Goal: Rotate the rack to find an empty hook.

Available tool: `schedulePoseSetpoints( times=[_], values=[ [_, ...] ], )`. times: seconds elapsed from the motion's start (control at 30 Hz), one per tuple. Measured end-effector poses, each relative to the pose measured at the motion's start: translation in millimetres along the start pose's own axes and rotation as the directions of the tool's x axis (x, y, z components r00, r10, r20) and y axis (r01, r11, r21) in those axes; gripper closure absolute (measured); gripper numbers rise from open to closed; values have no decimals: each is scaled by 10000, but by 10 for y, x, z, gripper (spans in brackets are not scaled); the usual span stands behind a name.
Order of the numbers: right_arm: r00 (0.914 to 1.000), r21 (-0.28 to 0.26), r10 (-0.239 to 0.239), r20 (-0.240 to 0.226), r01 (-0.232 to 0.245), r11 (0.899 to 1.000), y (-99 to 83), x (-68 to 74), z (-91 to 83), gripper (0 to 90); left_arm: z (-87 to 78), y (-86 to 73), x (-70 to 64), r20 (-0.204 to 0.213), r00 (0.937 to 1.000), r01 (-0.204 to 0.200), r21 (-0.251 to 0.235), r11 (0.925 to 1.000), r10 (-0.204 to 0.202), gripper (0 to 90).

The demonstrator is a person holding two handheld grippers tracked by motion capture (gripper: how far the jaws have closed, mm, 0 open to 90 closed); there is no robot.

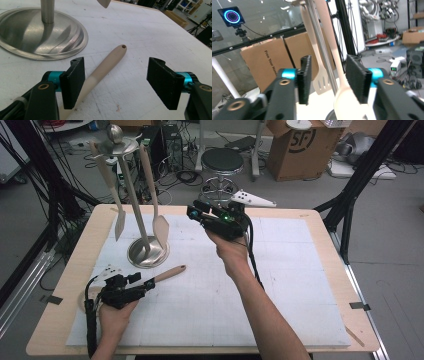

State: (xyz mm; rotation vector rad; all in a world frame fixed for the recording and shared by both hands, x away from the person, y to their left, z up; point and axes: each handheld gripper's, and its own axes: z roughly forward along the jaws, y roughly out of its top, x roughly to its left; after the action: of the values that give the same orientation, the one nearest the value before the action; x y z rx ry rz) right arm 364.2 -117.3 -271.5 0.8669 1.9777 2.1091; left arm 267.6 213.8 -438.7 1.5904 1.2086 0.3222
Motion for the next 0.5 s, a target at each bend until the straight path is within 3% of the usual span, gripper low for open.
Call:
schedulePoseSetpoints(
  times=[0.1, 0.23, 0.5],
  values=[
    [9992, 293, 395, 67, -397, 9988, -112, -79, -89, 412, -2, 3, -3, 117, 9999, -25, -69, 10000, 26, 314],
    [9980, 604, 589, 248, -603, 9964, -268, -178, -204, 360, 9, 2, -8, 184, 9998, -15, -44, 10000, 16, 315],
    [9958, 604, 814, 416, -839, 9946, -458, -289, -439, 351, 17, 4, -14, 215, 9998, -34, -23, 10000, 34, 315]
  ],
)
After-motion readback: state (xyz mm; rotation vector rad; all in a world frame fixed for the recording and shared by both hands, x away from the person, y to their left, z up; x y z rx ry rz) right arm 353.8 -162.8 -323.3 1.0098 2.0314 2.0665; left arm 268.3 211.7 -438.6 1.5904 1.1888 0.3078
